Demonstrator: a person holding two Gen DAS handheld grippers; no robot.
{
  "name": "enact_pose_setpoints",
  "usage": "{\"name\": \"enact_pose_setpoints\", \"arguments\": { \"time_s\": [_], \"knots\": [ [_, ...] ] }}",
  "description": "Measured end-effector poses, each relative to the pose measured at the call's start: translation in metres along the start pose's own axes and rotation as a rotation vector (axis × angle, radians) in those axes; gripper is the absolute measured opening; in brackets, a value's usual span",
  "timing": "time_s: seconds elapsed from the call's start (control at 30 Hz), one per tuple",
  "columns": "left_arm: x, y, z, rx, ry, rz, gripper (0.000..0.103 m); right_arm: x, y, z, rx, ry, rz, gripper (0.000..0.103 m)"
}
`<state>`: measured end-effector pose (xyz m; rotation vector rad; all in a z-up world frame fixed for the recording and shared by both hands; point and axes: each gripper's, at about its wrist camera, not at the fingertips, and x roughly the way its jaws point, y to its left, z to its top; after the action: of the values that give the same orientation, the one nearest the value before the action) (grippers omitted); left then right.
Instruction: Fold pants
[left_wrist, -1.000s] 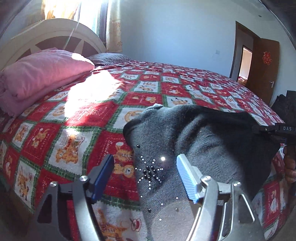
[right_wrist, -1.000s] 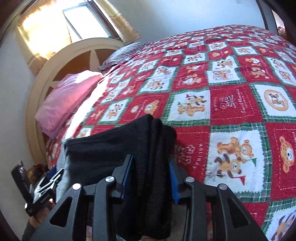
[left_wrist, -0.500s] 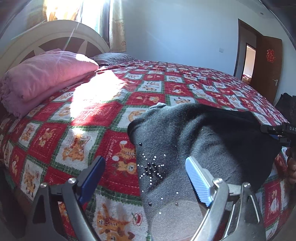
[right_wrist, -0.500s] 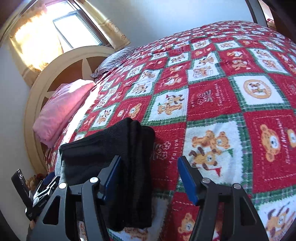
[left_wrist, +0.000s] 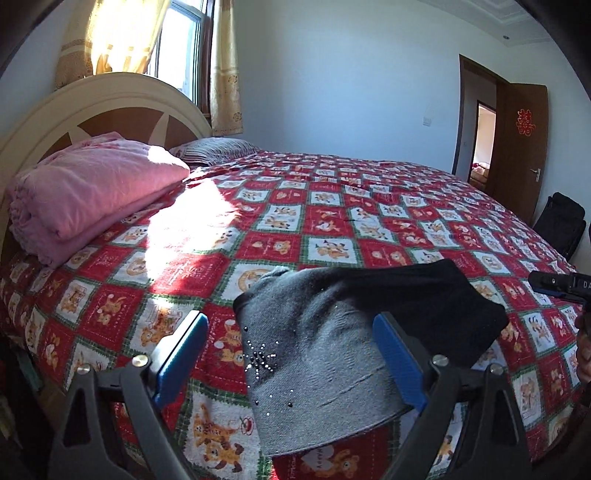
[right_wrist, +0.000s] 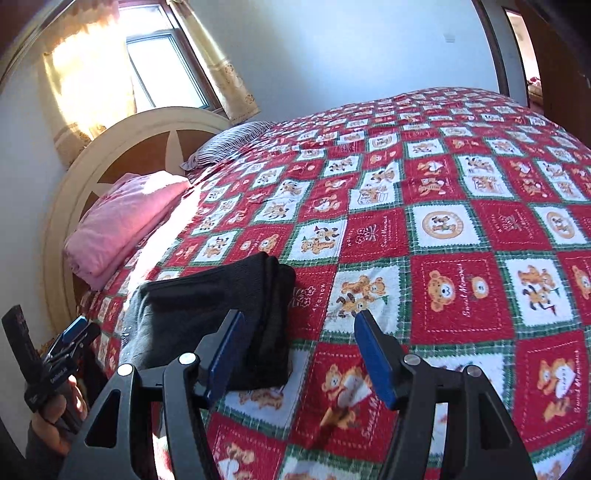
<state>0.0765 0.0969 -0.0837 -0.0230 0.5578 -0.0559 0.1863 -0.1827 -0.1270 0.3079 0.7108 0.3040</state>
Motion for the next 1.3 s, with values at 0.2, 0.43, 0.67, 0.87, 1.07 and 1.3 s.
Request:
{"name": "enact_pose_setpoints", "arguments": {
  "time_s": [0.2, 0.43, 0.67, 0.87, 1.07, 1.3],
  "knots": [
    [-0.025, -0.015, 0.012, 0.011, -0.049, -0.018, 0.094, -0.043, 0.018, -0.009, -0.085, -0.041, 0.015, 0.064],
    [-0.042, -0.027, 0.019, 0.022, -0.085, -0.032, 0.097, -0.079, 0.047, -0.009, -0.186, -0.105, 0.010, 0.065],
    [-0.054, -0.032, 0.024, 0.026, -0.122, -0.043, 0.100, -0.102, 0.067, -0.010, -0.233, -0.160, 0.027, 0.066],
    [-0.055, -0.035, 0.024, 0.028, -0.118, -0.047, 0.100, -0.101, 0.069, -0.013, -0.241, -0.158, 0.014, 0.066],
    [-0.056, -0.035, 0.024, 0.027, -0.120, -0.045, 0.100, -0.104, 0.067, -0.011, -0.231, -0.168, 0.012, 0.066],
    [-0.056, -0.036, 0.025, 0.031, -0.122, -0.034, 0.103, -0.107, 0.068, -0.011, -0.235, -0.178, 0.005, 0.066]
  ]
}}
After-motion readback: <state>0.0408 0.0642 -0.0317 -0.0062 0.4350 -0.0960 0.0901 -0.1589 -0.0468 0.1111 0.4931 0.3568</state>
